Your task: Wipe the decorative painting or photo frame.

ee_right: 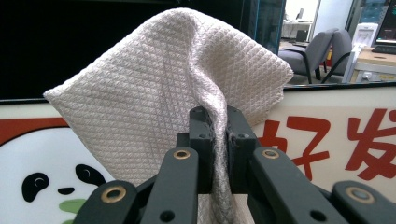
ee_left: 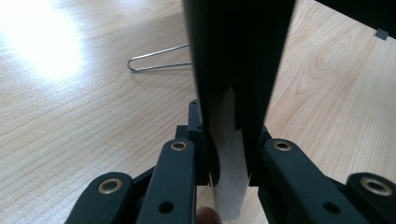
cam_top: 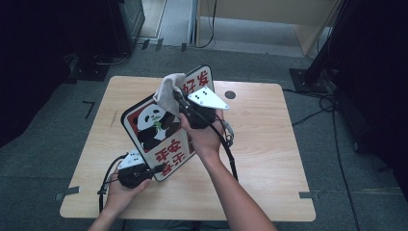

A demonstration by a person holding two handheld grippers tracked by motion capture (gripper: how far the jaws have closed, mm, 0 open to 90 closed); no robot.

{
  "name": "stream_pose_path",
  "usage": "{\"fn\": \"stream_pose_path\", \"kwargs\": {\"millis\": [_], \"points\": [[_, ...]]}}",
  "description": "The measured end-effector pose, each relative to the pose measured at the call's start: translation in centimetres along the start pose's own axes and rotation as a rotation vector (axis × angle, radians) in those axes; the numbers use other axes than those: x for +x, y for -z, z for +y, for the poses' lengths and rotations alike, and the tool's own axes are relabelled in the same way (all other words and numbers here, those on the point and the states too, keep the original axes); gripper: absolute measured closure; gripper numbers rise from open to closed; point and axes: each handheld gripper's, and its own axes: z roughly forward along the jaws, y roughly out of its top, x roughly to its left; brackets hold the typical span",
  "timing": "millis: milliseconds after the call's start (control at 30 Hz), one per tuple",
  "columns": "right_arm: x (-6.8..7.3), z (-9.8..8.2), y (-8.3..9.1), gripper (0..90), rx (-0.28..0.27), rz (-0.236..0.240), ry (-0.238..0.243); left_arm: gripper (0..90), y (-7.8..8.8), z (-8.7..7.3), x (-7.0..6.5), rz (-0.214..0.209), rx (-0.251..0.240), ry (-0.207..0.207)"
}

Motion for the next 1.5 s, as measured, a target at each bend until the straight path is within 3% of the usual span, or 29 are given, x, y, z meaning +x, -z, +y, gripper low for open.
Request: {"fn": "stream_pose_path", "kwargs": {"millis": [267, 1033, 1500], "points": [[-0.6, -2.1, 0.1, 83.9, 0.04, 0.002, -0.005, 80.3, 0.0, 0.0, 0.0, -0.001, 0.0, 0.002], [-0.4, -12.8, 2.2, 83.8, 0.224, 0.016, -0.08, 80.3, 0.0, 0.0, 0.0, 0.003, 0.002, -0.002], [-0.5, -16.4, 2.7, 83.7, 0.352, 0.026, -0.121, 80.3, 0.0, 0.0, 0.0, 0.004, 0.001, -0.001]]}}
